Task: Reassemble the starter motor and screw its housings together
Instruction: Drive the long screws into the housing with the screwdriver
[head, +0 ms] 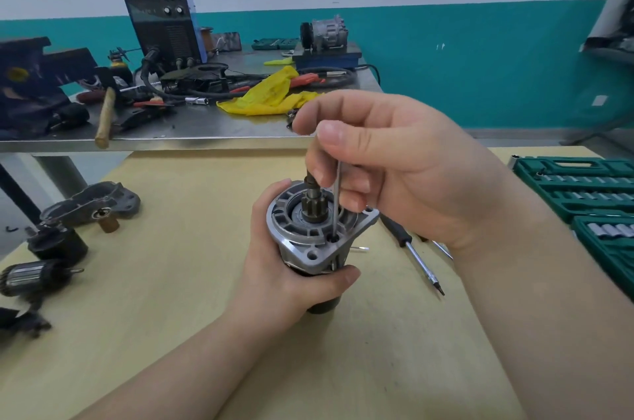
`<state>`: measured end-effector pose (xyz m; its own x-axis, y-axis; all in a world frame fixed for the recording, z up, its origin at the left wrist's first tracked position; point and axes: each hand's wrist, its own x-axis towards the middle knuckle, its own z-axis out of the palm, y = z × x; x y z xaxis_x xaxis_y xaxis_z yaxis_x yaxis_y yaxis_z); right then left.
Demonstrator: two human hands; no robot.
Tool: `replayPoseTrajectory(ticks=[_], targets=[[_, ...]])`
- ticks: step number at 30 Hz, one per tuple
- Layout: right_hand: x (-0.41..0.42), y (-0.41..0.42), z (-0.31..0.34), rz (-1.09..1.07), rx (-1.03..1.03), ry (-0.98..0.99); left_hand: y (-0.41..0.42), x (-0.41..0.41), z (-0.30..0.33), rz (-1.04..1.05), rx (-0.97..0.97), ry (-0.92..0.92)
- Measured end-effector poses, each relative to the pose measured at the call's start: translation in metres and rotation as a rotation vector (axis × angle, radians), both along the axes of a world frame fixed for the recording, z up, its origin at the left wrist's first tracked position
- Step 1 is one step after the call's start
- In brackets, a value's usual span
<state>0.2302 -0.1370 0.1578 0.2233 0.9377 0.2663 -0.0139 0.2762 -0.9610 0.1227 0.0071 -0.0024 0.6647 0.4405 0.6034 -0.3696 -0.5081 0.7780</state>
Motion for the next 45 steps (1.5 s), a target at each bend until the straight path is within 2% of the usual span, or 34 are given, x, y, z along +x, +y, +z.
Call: replayPoseTrajectory(ticks=[2,4,8,9,11,13,15,17,20,22,24,25,27,31,36,38,42,43,45], targets=[[0.000,0.001,-0.001,0.020,0.001,0.056,0.000,0.000,0.000,-0.005,0.004,-0.002],[-0.003,0.003,-0.003,-0.056,0.023,0.102,0.000,0.002,-0.002,-0.002,0.006,-0.009],[-0.027,0.014,-0.024,-0.563,0.274,0.015,0.003,0.005,-0.004,-0.007,-0.092,-0.017],[-0.033,0.018,-0.029,-0.604,0.352,0.049,0.003,0.006,-0.004,-0.003,-0.099,-0.022],[-0.036,0.023,-0.036,-0.482,0.433,0.191,0.004,0.007,-0.004,0.011,-0.083,-0.023],[-0.028,0.023,-0.033,-0.272,0.356,0.224,0.004,0.006,-0.003,0.011,-0.080,-0.014],[-0.014,0.019,-0.030,-0.150,0.269,0.095,0.003,0.004,-0.002,0.018,-0.089,0.000],[-0.008,0.018,-0.034,-0.202,0.261,-0.076,0.003,0.004,-0.003,0.026,-0.093,0.011],[-0.012,0.022,-0.045,-0.460,0.425,-0.248,0.003,0.004,-0.002,0.017,-0.095,0.005],[-0.020,0.025,-0.050,-0.679,0.542,-0.458,0.002,0.004,0.000,0.006,-0.084,-0.002],[-0.027,0.030,-0.052,-0.808,0.598,-0.669,0.003,0.004,0.001,-0.010,-0.059,-0.009],[-0.028,0.031,-0.051,-0.808,0.596,-0.705,0.003,0.004,0.001,-0.018,-0.044,-0.011],[-0.027,0.028,-0.045,-0.669,0.527,-0.658,0.005,0.003,0.000,-0.021,-0.026,-0.008],[-0.014,0.010,-0.028,-0.301,0.380,-0.329,0.001,0.000,-0.002,-0.005,-0.041,0.013],[-0.012,0.008,-0.020,-0.266,0.342,-0.321,0.004,0.002,-0.004,-0.008,-0.062,0.027],[-0.018,0.013,-0.021,-0.389,0.380,-0.395,0.005,0.002,-0.004,-0.019,-0.067,0.019],[-0.028,0.024,-0.027,-0.969,0.493,-0.856,0.001,0.001,-0.003,-0.012,-0.043,0.001],[-0.030,0.026,-0.028,-1.065,0.485,-0.909,0.001,0.001,-0.002,-0.009,-0.037,-0.003],[-0.033,0.025,-0.026,-1.126,0.460,-0.926,0.000,0.001,-0.001,-0.007,-0.028,-0.006]])
